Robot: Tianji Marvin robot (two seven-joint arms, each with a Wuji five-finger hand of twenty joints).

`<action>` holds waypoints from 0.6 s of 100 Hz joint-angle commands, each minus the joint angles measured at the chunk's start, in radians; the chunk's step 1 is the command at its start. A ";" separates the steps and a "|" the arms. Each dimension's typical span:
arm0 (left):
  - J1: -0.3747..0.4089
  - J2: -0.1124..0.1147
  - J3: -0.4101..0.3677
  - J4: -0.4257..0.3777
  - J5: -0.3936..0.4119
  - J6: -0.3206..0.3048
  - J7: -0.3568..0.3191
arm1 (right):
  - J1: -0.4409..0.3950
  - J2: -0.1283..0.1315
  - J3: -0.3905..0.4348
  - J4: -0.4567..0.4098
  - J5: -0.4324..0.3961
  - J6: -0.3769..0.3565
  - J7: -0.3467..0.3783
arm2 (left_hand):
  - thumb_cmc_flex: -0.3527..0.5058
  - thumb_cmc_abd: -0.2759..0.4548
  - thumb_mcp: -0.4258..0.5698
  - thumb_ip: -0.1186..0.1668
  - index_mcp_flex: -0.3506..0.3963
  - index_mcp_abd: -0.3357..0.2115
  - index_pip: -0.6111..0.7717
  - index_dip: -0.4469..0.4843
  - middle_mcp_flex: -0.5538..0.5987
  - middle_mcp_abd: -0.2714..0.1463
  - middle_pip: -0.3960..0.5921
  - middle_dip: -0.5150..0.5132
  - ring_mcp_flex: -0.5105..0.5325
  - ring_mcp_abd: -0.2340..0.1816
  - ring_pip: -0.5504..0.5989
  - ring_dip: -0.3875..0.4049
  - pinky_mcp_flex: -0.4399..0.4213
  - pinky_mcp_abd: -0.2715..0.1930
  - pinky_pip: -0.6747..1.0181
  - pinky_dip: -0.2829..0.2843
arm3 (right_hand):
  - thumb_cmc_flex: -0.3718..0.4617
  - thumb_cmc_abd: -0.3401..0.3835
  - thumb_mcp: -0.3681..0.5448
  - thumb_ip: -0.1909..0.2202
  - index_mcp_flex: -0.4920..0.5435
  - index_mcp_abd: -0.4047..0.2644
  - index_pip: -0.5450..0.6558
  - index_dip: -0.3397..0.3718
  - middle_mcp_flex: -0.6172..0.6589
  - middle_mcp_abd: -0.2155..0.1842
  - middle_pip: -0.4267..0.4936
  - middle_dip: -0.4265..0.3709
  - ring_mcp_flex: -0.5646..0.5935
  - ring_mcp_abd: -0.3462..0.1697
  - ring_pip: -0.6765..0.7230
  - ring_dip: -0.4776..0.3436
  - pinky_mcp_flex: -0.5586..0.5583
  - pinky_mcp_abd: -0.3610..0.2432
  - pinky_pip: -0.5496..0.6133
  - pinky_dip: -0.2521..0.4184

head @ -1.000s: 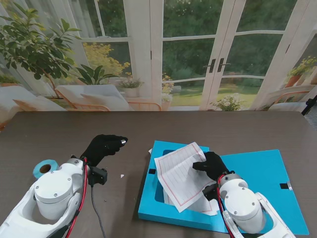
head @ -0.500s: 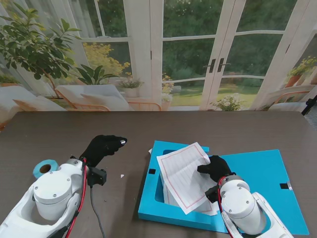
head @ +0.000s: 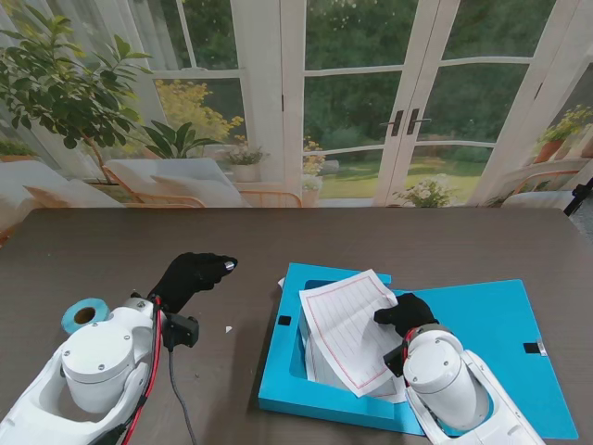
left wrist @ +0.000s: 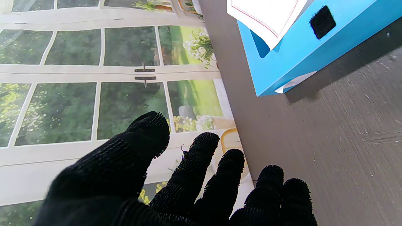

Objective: Peel a label from the label roll, stick it on the side of the file box and file the documents

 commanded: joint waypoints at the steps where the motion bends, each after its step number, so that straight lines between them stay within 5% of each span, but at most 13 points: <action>1: 0.006 -0.003 -0.002 -0.002 -0.004 -0.005 -0.016 | 0.009 -0.011 -0.010 0.013 -0.008 0.012 0.006 | -0.014 0.035 -0.028 0.029 0.002 -0.019 -0.005 0.005 -0.022 -0.012 -0.001 -0.013 -0.019 -0.015 -0.015 0.002 -0.008 -0.055 -0.021 0.014 | 0.012 0.032 0.010 0.031 0.013 -0.044 0.046 -0.004 0.000 -0.030 0.028 -0.005 0.042 -0.019 0.008 0.014 0.035 -0.022 0.042 -0.010; 60: 0.014 -0.004 -0.005 -0.008 -0.015 -0.001 -0.013 | 0.059 -0.027 -0.047 0.060 -0.037 0.116 -0.019 | -0.013 0.044 -0.036 0.029 0.008 -0.014 -0.004 0.008 -0.014 -0.003 0.001 -0.011 -0.021 -0.015 -0.016 0.002 -0.011 -0.058 -0.024 0.018 | 0.013 0.032 0.011 0.032 0.010 -0.047 0.059 -0.017 -0.003 -0.033 0.038 -0.013 0.042 -0.022 0.011 0.012 0.037 -0.029 0.049 -0.020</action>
